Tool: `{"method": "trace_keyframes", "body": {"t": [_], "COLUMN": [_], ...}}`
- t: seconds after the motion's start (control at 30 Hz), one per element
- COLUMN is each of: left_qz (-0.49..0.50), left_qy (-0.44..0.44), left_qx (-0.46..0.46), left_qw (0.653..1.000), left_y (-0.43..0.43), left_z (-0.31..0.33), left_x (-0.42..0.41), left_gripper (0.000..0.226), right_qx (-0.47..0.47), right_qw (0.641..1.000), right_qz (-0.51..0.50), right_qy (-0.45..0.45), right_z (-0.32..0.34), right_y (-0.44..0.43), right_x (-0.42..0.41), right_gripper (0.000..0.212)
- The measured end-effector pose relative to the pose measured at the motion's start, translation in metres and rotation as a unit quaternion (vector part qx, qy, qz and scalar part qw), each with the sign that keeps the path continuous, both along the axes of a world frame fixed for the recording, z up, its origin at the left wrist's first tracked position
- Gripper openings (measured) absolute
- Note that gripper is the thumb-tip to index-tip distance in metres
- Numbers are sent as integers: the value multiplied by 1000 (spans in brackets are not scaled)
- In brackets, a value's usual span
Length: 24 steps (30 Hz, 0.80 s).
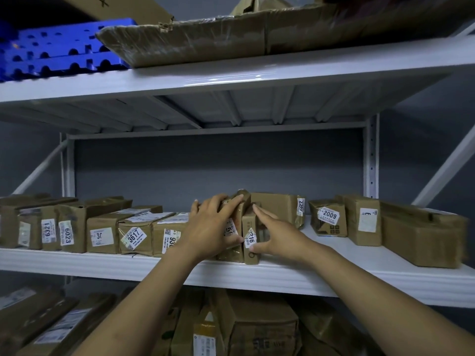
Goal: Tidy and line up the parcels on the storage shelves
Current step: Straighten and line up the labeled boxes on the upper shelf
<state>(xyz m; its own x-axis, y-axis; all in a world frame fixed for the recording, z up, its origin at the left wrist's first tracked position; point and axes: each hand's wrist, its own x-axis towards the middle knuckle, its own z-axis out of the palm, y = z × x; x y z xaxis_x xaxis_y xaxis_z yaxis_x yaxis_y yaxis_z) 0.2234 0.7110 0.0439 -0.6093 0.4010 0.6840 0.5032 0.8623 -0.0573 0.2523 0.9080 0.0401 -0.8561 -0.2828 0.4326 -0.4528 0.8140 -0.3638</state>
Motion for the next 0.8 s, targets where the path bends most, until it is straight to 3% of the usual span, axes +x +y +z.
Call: {"method": "trace_keyframes", "body": {"t": [0.17,0.37,0.63,0.8], "left_qz": [-2,16,28,34], "left_qy": [8,50,103,67], "left_qx": [-8,-52,-113,-97], "left_qw": [1000,997,988,993], "left_y": [0,13,87,155], "left_z": [3,11,26,22], "left_x": [5,26,40,27], "left_gripper": [95,82,53,52], "right_qx": [45,86,225,294], "right_qw": [998,996,968,932], "right_qz": [-31,-32,-104,-176], "right_qy": [11,10,48,116], "right_z": [4,9,16,24], "right_y": [0,16,95,161], "right_x": [9,21,35,36], "right_gripper": [108,99,52,48]}}
